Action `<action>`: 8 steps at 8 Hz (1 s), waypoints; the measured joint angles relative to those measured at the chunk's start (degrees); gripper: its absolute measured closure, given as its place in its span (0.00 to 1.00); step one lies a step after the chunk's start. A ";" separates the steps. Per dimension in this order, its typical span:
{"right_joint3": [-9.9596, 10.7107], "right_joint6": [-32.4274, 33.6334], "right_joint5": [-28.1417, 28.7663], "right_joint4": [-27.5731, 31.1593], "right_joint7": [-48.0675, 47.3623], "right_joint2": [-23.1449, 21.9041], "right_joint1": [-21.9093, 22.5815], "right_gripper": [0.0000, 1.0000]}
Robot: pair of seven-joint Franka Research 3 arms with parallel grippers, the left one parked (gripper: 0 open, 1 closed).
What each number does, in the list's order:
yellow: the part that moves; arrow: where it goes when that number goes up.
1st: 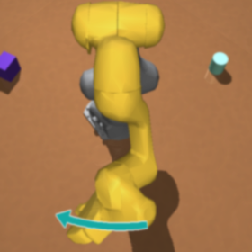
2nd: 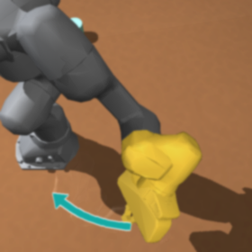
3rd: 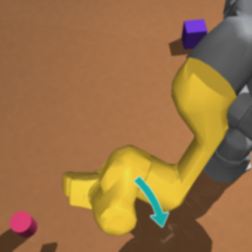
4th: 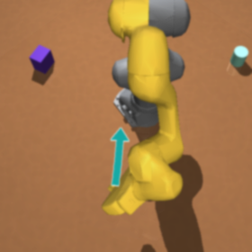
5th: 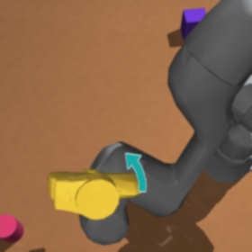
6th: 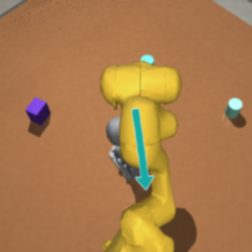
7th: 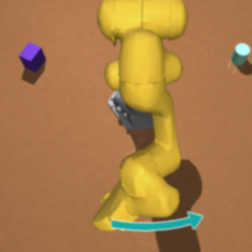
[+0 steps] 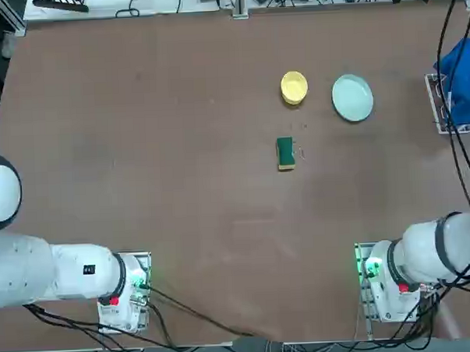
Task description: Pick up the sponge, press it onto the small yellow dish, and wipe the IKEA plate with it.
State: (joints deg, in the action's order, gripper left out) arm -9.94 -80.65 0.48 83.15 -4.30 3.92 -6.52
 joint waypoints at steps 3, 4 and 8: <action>0.01 0.17 0.00 0.09 0.07 0.13 0.00 0.00; -0.04 1.45 0.04 0.52 0.12 0.78 0.22 0.00; -0.28 -2.12 -0.01 5.86 -0.54 6.17 5.00 0.00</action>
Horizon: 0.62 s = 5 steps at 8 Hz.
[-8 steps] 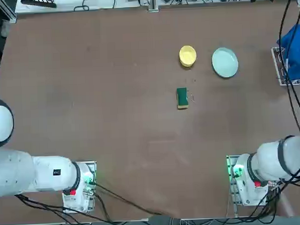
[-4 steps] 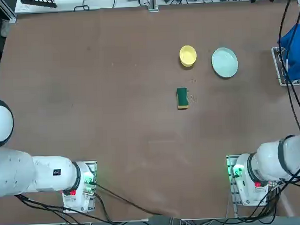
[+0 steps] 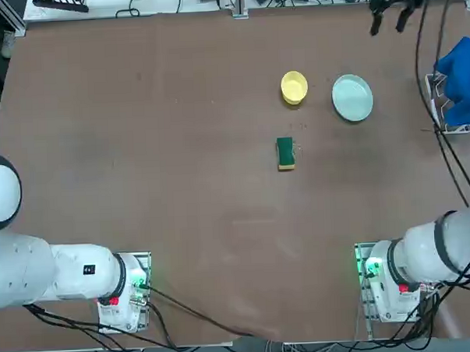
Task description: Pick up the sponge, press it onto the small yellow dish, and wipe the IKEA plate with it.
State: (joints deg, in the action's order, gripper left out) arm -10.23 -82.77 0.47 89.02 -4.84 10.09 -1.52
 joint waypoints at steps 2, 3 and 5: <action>-0.18 -9.32 0.01 7.40 -2.21 -0.03 2.62 0.00; -0.32 -14.43 0.03 11.62 -6.25 -0.41 4.85 0.00; -0.59 -26.30 0.05 20.34 -16.61 -1.07 11.31 0.00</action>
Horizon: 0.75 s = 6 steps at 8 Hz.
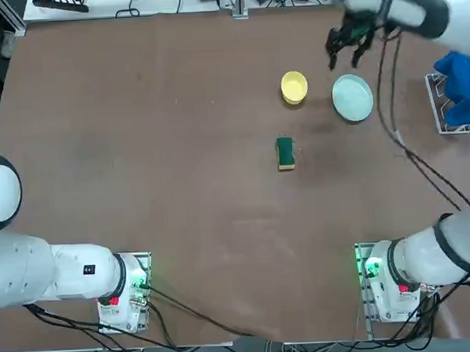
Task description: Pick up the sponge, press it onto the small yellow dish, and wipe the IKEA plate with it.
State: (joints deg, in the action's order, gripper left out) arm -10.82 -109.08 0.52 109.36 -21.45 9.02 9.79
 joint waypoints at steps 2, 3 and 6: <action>-0.17 -13.21 0.03 9.02 -10.65 -0.04 6.56 0.00; -0.20 -19.91 0.04 13.28 -16.46 0.11 10.20 0.00; -0.23 -31.75 0.03 19.41 -26.80 3.82 20.33 0.00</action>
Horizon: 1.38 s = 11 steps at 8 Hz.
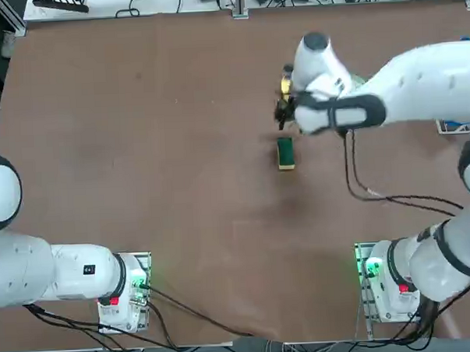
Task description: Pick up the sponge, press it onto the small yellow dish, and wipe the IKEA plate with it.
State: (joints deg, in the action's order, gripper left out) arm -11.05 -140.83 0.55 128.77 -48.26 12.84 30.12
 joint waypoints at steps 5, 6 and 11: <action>0.63 -2.80 -0.09 0.34 -0.29 4.24 1.18 0.00; 0.63 -2.80 -0.09 0.60 -0.29 4.53 1.19 0.00; 0.64 -5.16 -0.09 1.04 -0.29 8.13 1.21 0.00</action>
State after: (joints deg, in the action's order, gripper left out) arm -10.41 -145.99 0.46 129.81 -48.55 20.97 31.33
